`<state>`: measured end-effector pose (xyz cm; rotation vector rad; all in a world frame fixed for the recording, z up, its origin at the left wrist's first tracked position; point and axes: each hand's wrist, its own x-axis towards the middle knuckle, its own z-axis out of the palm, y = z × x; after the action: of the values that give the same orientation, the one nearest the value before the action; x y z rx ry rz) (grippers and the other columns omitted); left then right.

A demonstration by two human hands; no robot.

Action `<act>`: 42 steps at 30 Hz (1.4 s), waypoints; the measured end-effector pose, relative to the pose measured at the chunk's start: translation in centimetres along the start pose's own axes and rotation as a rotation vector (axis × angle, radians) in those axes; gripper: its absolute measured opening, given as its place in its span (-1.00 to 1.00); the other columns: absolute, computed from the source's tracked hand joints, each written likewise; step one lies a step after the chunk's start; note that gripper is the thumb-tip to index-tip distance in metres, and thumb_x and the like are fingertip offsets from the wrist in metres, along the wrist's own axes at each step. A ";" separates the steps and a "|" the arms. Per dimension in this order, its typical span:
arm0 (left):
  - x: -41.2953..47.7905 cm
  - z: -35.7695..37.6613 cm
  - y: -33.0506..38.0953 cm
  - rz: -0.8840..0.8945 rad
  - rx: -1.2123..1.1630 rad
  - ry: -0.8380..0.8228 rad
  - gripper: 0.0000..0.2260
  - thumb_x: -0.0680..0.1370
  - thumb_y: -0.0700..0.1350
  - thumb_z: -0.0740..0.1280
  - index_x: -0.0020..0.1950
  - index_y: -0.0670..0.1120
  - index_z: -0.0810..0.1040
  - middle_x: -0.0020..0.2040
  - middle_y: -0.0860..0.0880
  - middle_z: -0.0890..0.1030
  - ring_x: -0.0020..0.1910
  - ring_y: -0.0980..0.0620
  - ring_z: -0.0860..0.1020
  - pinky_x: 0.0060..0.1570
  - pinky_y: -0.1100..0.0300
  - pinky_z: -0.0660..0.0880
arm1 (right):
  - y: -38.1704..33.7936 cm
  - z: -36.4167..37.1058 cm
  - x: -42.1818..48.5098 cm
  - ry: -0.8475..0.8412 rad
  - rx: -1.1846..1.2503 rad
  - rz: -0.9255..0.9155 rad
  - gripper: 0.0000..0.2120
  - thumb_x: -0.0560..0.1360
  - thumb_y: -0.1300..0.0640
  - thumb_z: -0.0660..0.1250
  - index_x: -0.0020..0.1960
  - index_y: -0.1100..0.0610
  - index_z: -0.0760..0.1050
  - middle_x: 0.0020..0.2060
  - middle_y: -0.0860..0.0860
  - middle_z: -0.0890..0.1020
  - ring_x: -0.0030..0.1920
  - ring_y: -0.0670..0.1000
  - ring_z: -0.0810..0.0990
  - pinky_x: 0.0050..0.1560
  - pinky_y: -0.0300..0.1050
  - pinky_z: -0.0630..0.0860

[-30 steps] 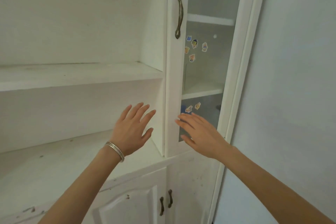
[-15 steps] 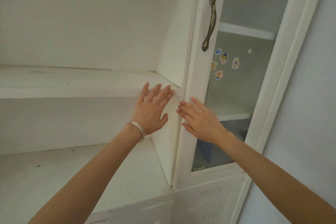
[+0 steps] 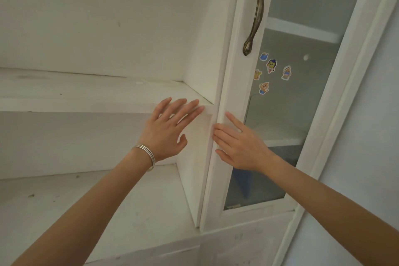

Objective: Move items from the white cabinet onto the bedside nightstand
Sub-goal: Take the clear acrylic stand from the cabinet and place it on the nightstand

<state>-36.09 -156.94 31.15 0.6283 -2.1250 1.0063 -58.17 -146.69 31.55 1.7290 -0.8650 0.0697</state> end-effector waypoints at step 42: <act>0.9 -7.6 16.4 0.048 -0.356 -0.105 -0.34 0.18 -0.08 0.54 0.28 -0.06 0.53 0.29 -0.21 0.49 0.28 -0.33 0.41 0.22 -0.35 0.30 | -1.3 -20.8 -17.8 0.049 -0.173 0.270 -0.78 0.46 0.18 0.37 -0.34 0.21 0.54 -0.34 0.07 0.57 -0.12 0.09 0.58 0.28 0.09 0.39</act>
<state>-44.71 -141.39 27.67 0.4639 -2.3449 0.6061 -62.52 -119.68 29.66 1.4373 -1.0332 0.2099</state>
